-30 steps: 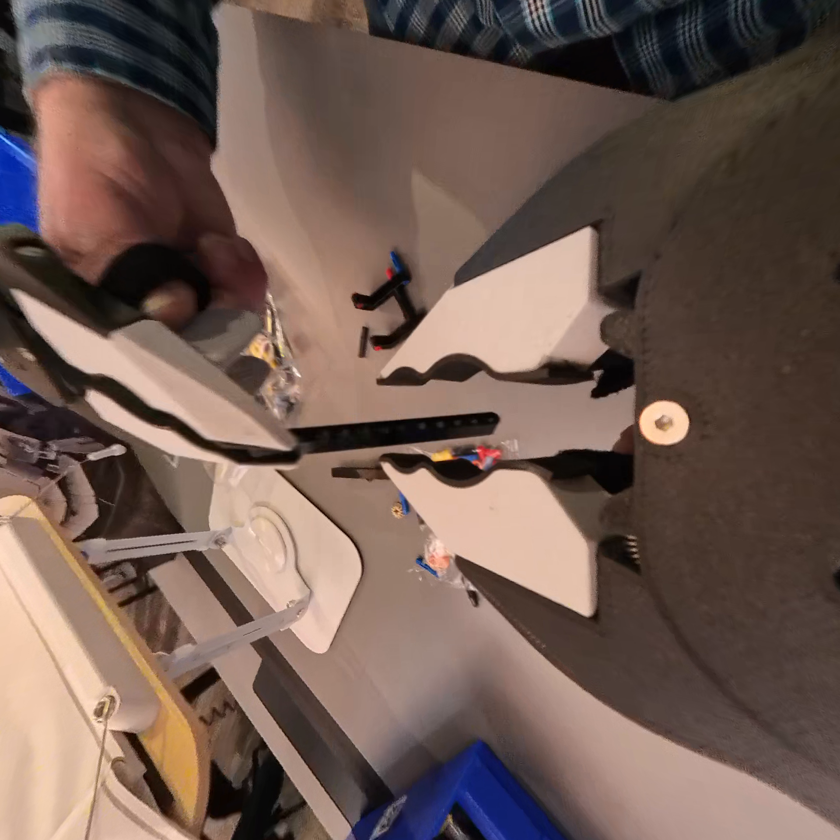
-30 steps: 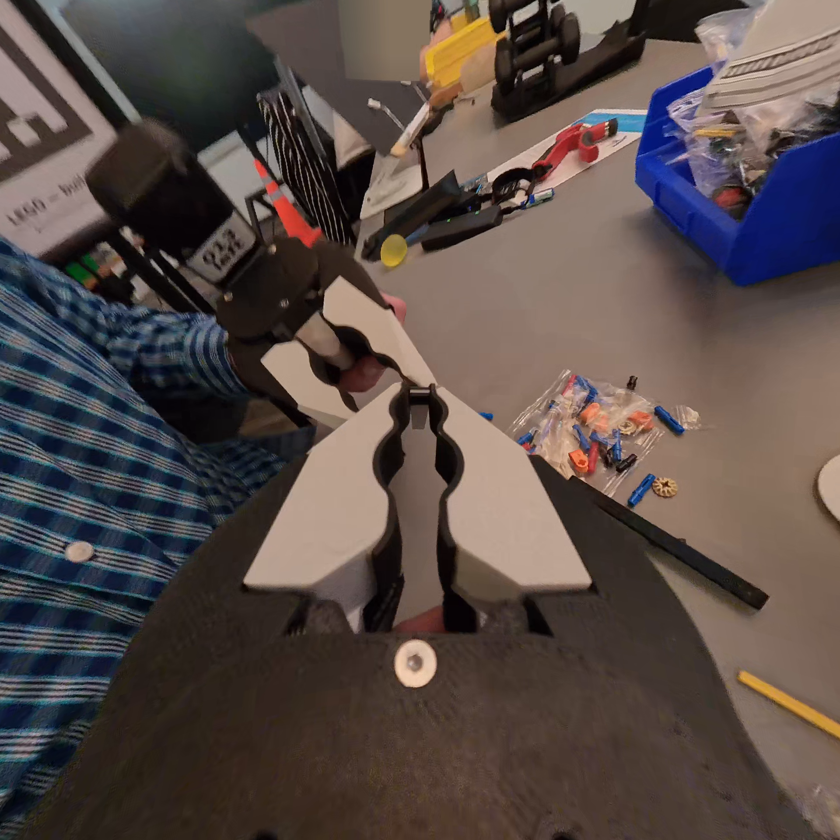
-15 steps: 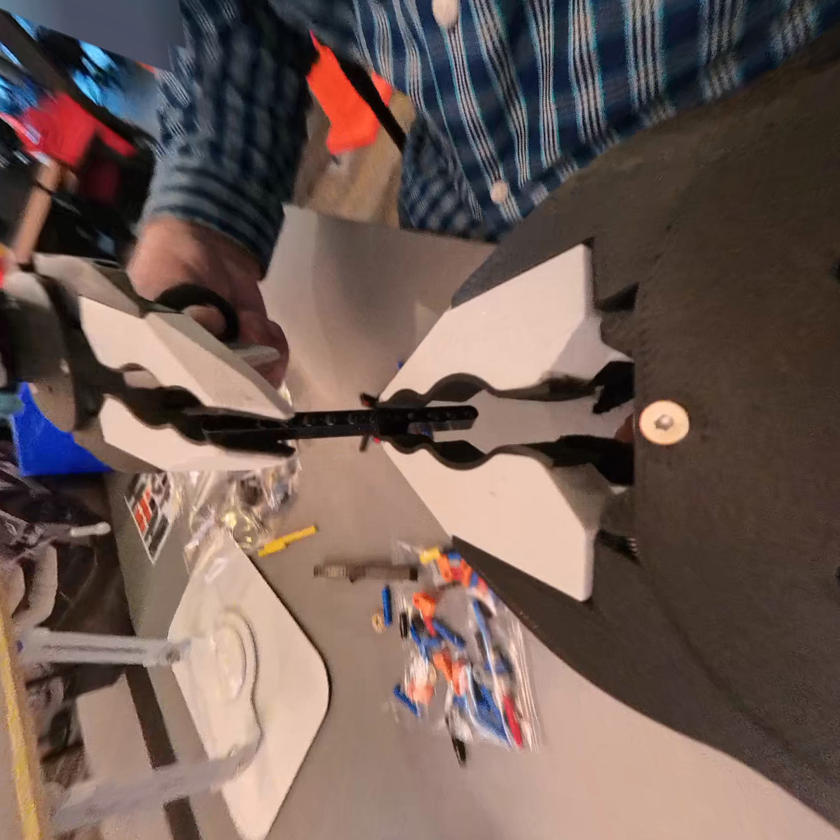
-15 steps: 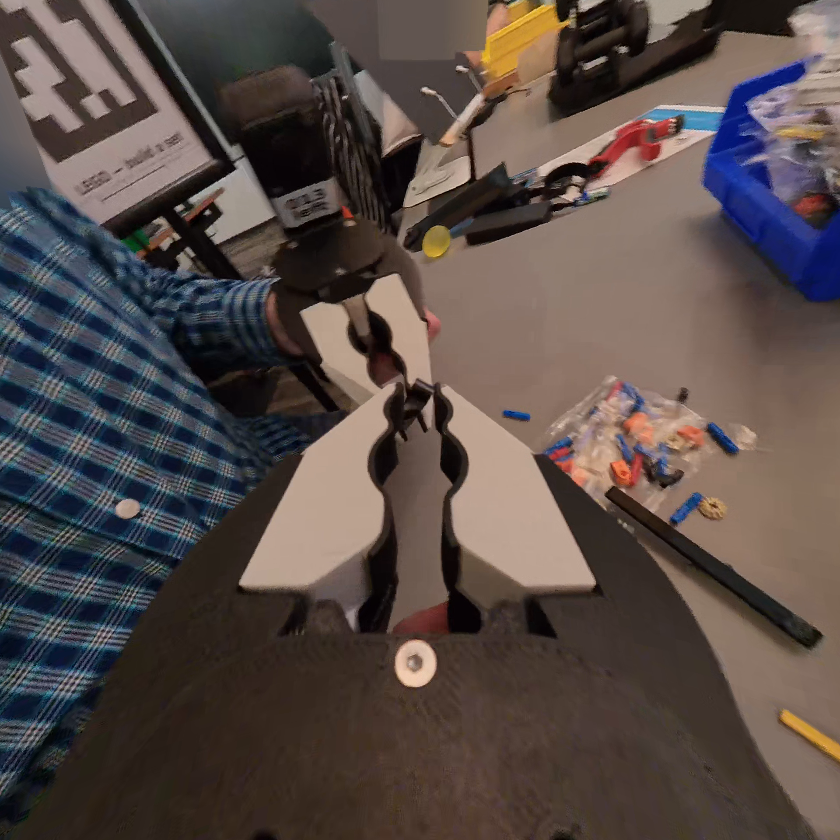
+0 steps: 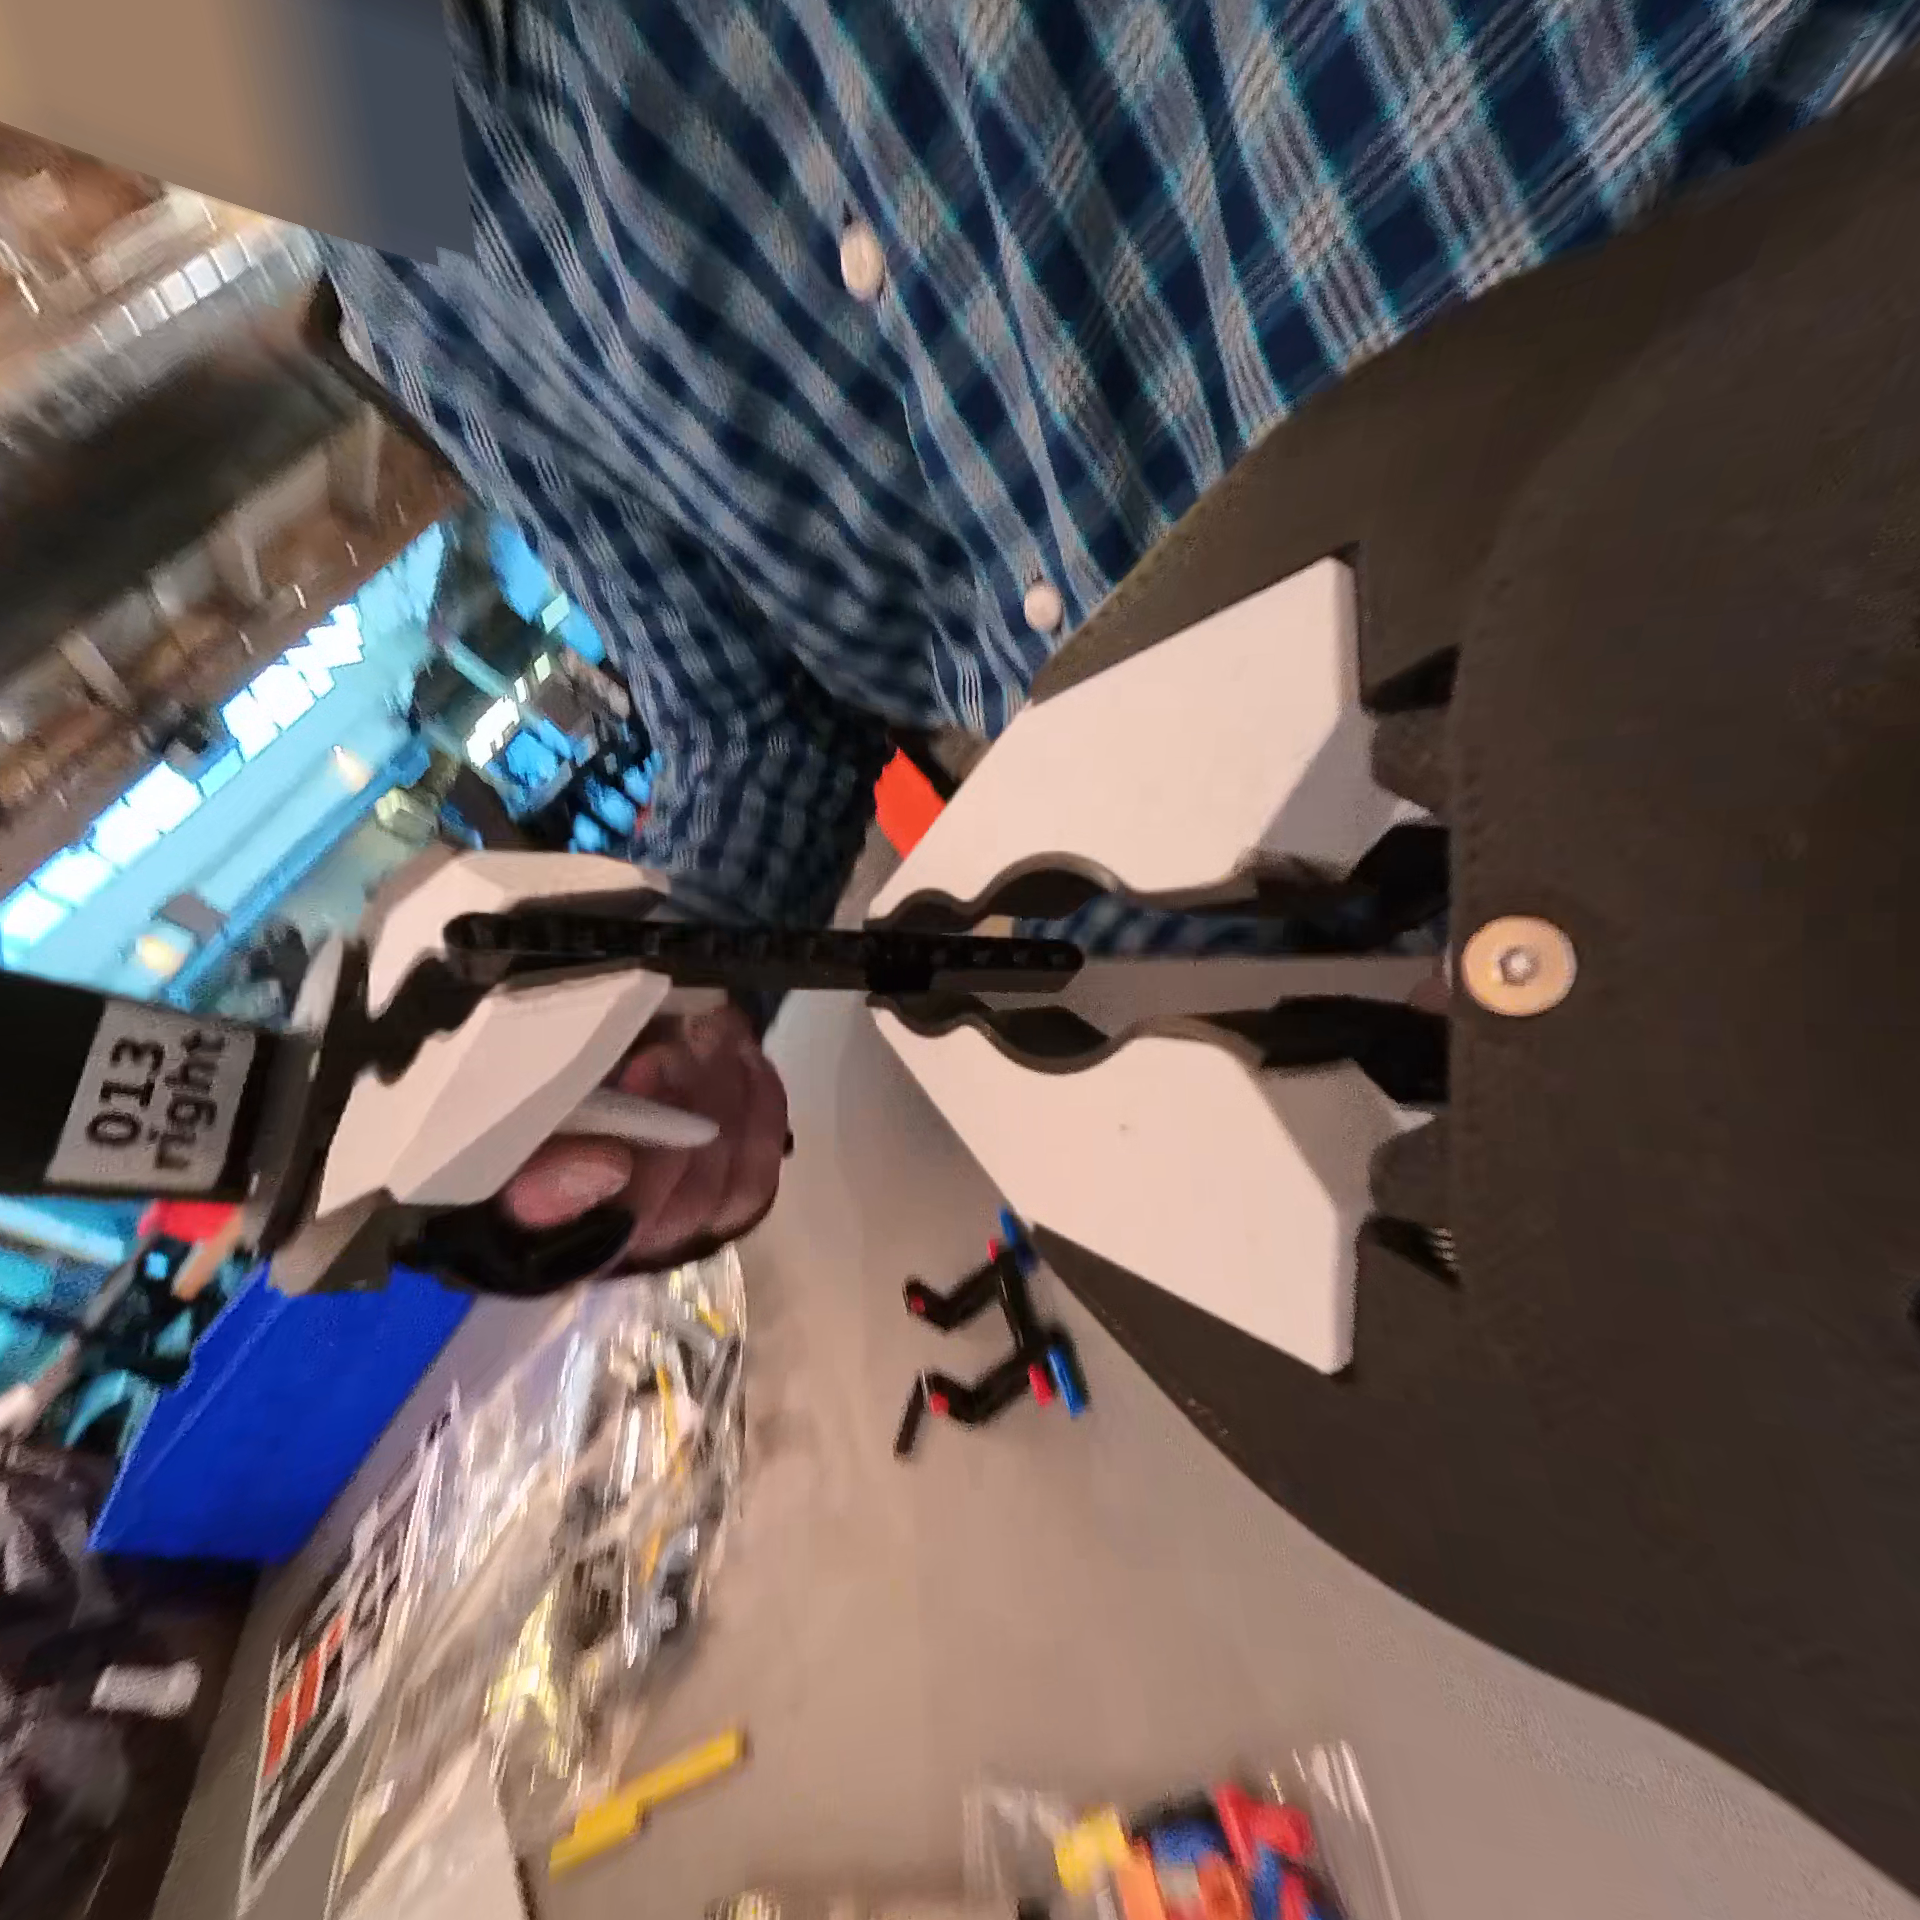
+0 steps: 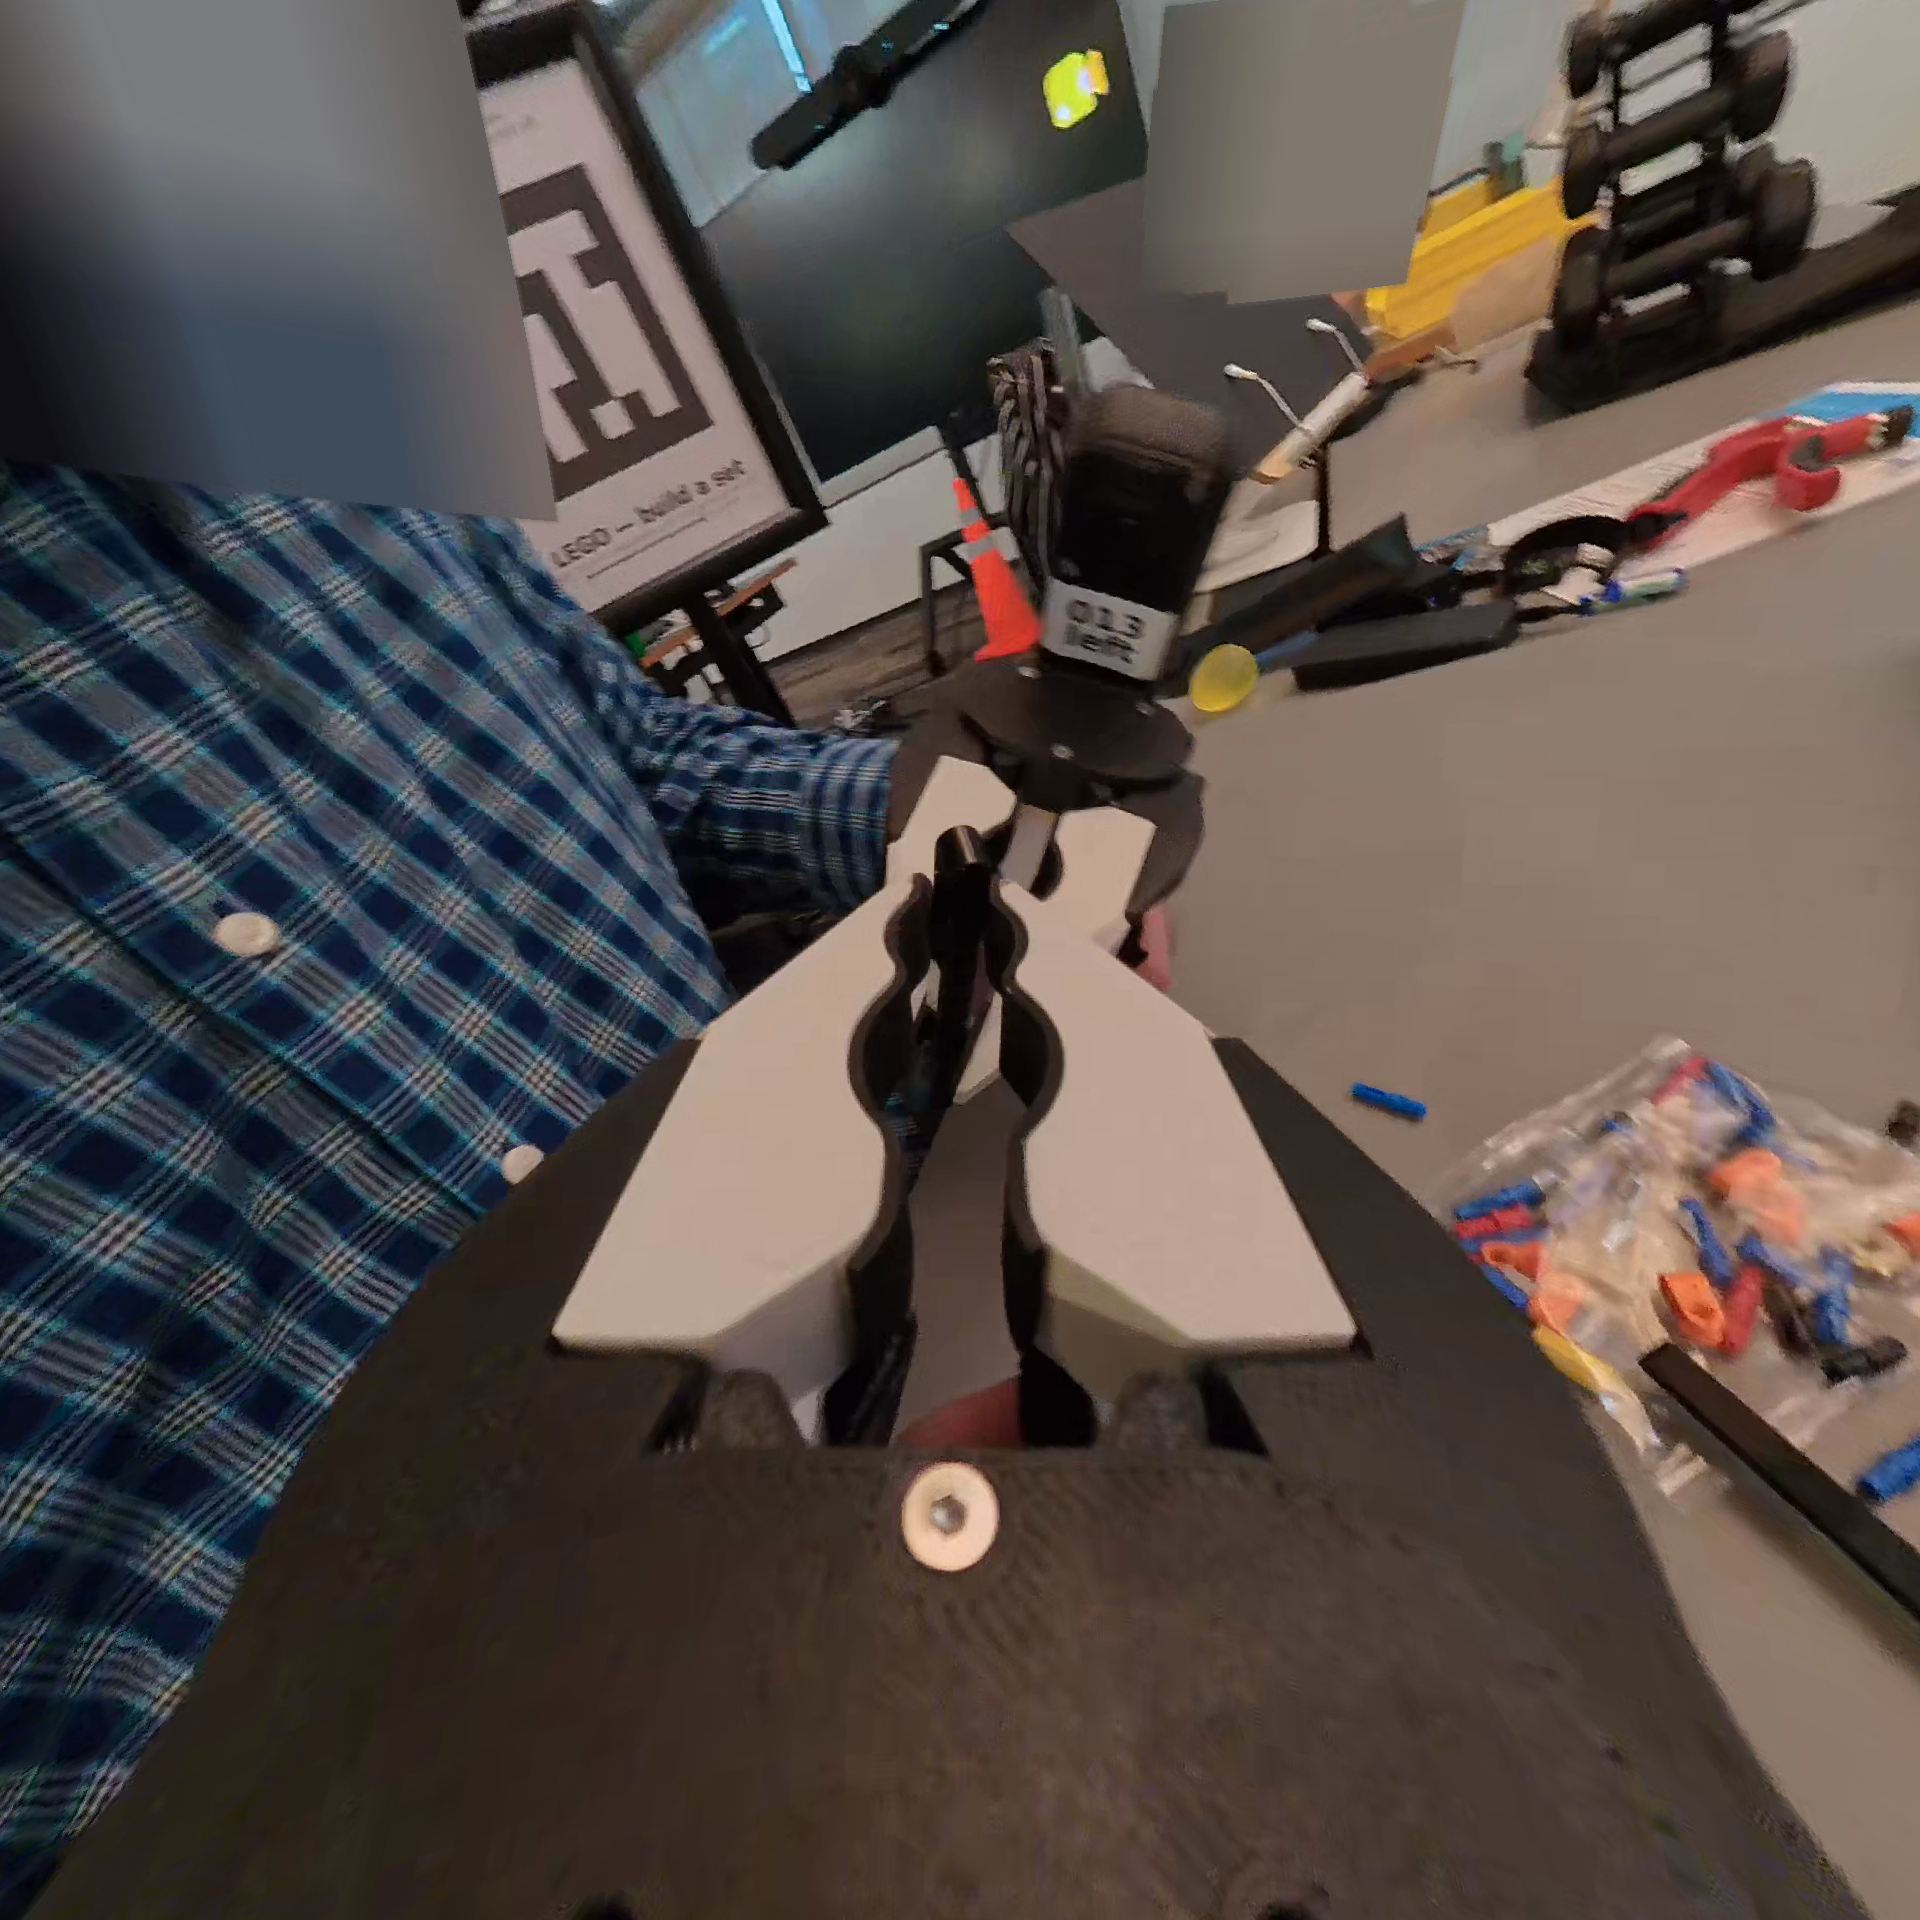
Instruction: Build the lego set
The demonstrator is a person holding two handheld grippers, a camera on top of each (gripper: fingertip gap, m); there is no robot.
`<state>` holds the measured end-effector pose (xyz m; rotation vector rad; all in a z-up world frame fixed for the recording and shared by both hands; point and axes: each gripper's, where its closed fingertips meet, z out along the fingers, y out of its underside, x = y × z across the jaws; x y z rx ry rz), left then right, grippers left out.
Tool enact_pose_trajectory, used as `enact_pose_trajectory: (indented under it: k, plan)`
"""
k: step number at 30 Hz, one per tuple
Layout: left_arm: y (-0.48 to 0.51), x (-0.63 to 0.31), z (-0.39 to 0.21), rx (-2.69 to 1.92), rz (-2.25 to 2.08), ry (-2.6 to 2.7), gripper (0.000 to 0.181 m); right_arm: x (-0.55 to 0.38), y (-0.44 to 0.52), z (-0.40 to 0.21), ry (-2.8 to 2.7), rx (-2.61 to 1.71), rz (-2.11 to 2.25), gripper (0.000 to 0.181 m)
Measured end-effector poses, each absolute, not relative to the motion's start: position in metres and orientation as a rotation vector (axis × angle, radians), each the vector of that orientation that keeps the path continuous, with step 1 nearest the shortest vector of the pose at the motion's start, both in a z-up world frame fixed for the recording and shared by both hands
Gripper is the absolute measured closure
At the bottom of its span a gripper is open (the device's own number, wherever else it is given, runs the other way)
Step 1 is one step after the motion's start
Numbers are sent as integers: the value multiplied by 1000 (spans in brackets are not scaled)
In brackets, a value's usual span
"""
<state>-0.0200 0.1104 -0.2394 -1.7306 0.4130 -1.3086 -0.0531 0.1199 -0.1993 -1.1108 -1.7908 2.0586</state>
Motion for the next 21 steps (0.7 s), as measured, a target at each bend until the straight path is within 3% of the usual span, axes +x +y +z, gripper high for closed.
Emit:
enact_pose_trajectory:
  k: [5, 11, 17, 21]
  plan:
    - [106, -14, -221, -1597, -1537, 379, 173, -48, 114, -181, -1749, -1010, 2207, 178]
    - [122, -31, -214, -1525, -1496, 249, 166, -56, 128, -178, -1655, -1059, 2157, 178]
    - [140, -53, -227, -1620, -1076, 235, 153, -68, 152, -179, -1525, -1200, 2094, 178]
    - [142, -59, -238, -1700, -813, 309, 164, -75, 162, -185, -1461, -1301, 2047, 178]
